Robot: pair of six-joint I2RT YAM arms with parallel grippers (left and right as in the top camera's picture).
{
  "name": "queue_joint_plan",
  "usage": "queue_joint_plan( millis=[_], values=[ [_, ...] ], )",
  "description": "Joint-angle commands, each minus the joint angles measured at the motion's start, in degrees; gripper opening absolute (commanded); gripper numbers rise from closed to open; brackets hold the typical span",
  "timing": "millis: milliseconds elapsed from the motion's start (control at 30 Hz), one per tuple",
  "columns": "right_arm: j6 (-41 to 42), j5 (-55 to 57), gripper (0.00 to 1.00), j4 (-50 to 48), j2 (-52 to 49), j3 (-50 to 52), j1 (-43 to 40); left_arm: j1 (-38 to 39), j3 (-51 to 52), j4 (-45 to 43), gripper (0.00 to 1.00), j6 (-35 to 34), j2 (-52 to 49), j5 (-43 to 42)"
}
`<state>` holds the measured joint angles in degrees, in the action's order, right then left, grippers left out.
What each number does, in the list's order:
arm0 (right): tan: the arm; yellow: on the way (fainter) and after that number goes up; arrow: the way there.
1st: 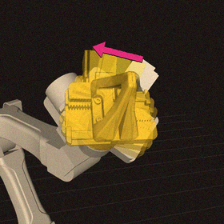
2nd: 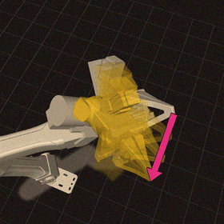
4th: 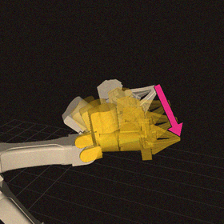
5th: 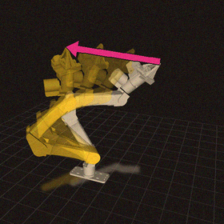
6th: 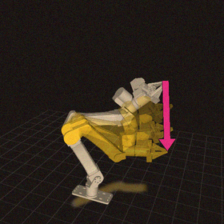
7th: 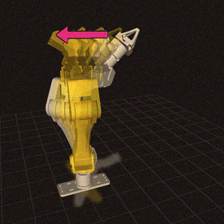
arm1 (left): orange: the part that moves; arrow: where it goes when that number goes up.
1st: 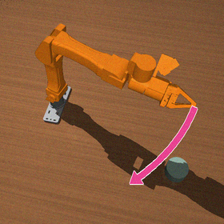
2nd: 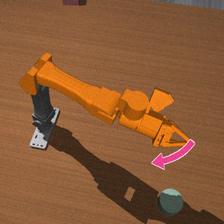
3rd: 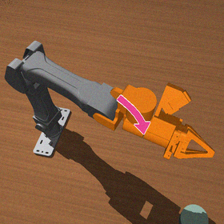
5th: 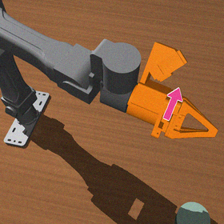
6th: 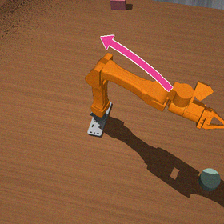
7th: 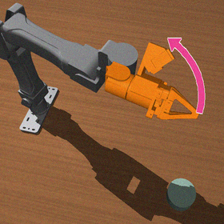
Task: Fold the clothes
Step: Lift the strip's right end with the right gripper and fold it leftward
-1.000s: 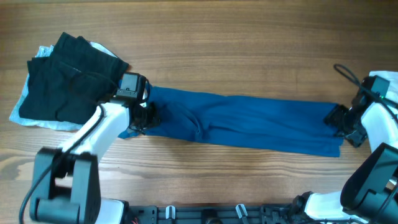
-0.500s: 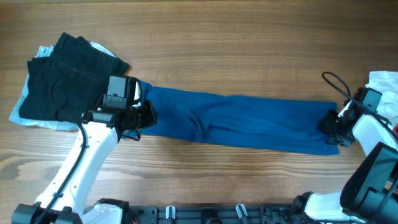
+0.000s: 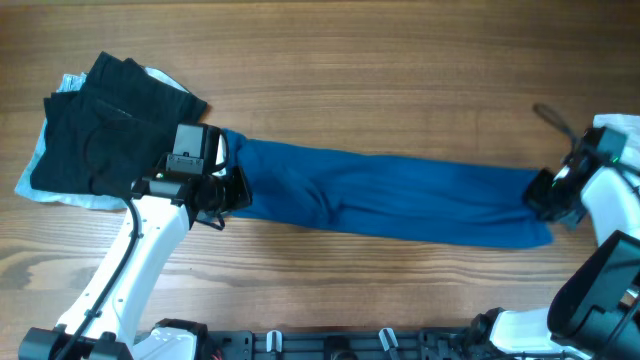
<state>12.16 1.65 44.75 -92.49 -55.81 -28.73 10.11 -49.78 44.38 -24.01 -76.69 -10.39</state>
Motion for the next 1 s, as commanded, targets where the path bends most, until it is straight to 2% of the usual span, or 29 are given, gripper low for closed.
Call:
queue_joint_plan(
  millis=[0,233,333,533,967],
  values=[
    [1.92,1.33,0.04,4.59,1.01,-10.23,1.53,-0.11,-0.48,-0.44,0.37,1.27,0.02,-0.48],
    [1.33,6.43,0.04,9.86,1.01,-13.14,17.14,-0.11,-0.48,-0.46,0.37,1.27,0.02,-0.48],
    [1.62,7.37,0.04,9.99,0.98,-13.11,25.83,-0.11,-0.48,-0.37,0.37,1.27,0.02,-0.48],
    [3.08,5.68,0.04,8.66,0.55,-13.07,36.26,-0.11,-0.48,-0.35,0.38,1.27,0.02,-0.50],
    [8.46,0.76,0.04,8.00,-4.11,-11.93,46.73,-0.11,-0.48,-0.35,0.40,1.27,0.02,-0.50]
  ],
)
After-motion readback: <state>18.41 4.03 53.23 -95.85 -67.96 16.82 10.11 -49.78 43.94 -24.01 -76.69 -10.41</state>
